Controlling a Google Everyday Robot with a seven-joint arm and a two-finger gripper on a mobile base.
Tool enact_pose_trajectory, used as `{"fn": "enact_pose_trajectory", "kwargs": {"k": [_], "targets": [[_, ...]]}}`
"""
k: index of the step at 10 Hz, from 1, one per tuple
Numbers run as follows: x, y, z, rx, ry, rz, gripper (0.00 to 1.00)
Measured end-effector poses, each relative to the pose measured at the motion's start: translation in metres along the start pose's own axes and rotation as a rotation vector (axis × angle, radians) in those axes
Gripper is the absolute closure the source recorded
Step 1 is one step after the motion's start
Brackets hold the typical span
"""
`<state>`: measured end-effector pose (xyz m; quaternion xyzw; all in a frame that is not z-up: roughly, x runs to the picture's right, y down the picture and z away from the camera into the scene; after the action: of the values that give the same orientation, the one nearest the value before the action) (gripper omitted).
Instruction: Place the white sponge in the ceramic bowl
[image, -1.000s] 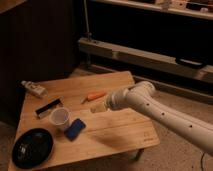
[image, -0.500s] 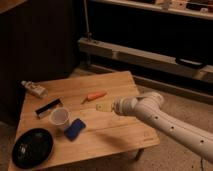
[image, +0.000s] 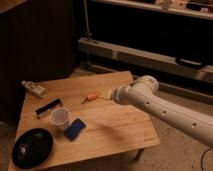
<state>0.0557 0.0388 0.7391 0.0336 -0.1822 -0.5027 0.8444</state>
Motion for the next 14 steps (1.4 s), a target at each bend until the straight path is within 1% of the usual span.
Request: {"fn": "enact_pose_trajectory", "kwargs": {"k": [2, 3, 4, 6, 7, 8, 9, 10, 11, 12, 13, 14], "targets": [[0.006, 0.010, -0.007, -0.011, 0.023, 0.191, 0.20], [0.007, 0.012, -0.008, -0.013, 0.027, 0.232, 0.20], [0.008, 0.014, -0.009, -0.014, 0.031, 0.263, 0.20], [0.009, 0.015, -0.009, -0.015, 0.031, 0.267, 0.20], [0.010, 0.016, -0.007, -0.020, 0.012, 0.276, 0.20], [0.014, 0.015, 0.008, -0.020, -0.079, 0.297, 0.20], [0.013, 0.015, 0.017, -0.005, -0.183, 0.315, 0.20], [0.010, 0.017, 0.022, 0.017, -0.295, 0.343, 0.20], [-0.001, 0.012, 0.025, 0.055, -0.440, 0.375, 0.20], [-0.011, 0.009, 0.023, 0.072, -0.483, 0.383, 0.20], [-0.029, 0.008, 0.016, 0.083, -0.497, 0.373, 0.20], [-0.054, 0.002, 0.010, 0.074, -0.481, 0.345, 0.20]]}}
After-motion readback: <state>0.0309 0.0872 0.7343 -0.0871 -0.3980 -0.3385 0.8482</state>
